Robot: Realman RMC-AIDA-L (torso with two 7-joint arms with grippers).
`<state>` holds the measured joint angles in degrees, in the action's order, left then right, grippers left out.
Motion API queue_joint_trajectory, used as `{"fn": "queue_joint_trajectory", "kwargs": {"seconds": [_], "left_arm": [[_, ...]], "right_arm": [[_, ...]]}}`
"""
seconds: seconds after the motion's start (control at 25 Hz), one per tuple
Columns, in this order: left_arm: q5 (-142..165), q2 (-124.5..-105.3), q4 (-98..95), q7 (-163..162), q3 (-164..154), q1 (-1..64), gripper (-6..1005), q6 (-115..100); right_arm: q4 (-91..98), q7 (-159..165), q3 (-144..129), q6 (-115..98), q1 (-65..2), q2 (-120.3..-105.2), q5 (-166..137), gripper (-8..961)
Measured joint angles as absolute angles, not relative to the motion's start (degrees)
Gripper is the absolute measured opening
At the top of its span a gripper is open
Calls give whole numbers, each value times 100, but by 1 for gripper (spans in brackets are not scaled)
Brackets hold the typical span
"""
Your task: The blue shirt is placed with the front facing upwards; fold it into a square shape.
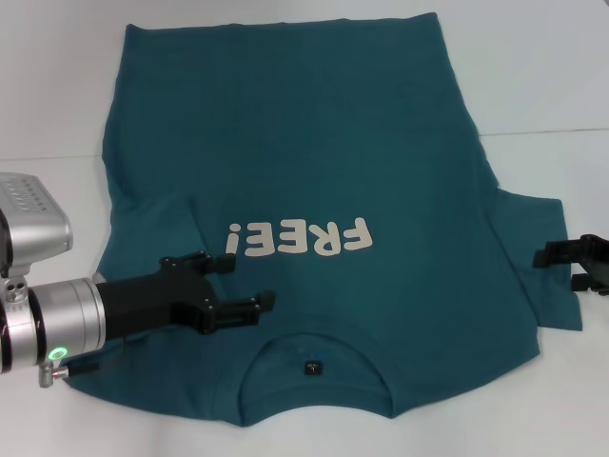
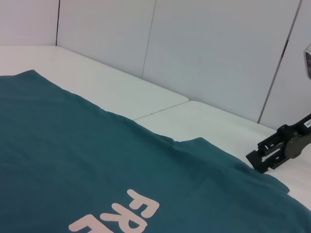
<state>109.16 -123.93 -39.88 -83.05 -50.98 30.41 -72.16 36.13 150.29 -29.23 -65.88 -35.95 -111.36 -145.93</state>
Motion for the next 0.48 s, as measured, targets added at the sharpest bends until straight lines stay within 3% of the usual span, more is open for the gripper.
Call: {"fn": "queue_joint_trajectory", "kwargs": {"seconds": [0.4,0.48], "left_arm": [[10916,-12393,-3991,-8305,-5098,3050,876,-7212],[10916,-12393,-3991,-8305,-5097,3050,876,-7209]], "right_arm": [[3602,15029,-2885,-6551,-3472,-11068,-14323,753],[3602,15024,-2902,-6551,-3466,-11060,-14325,684]]}}
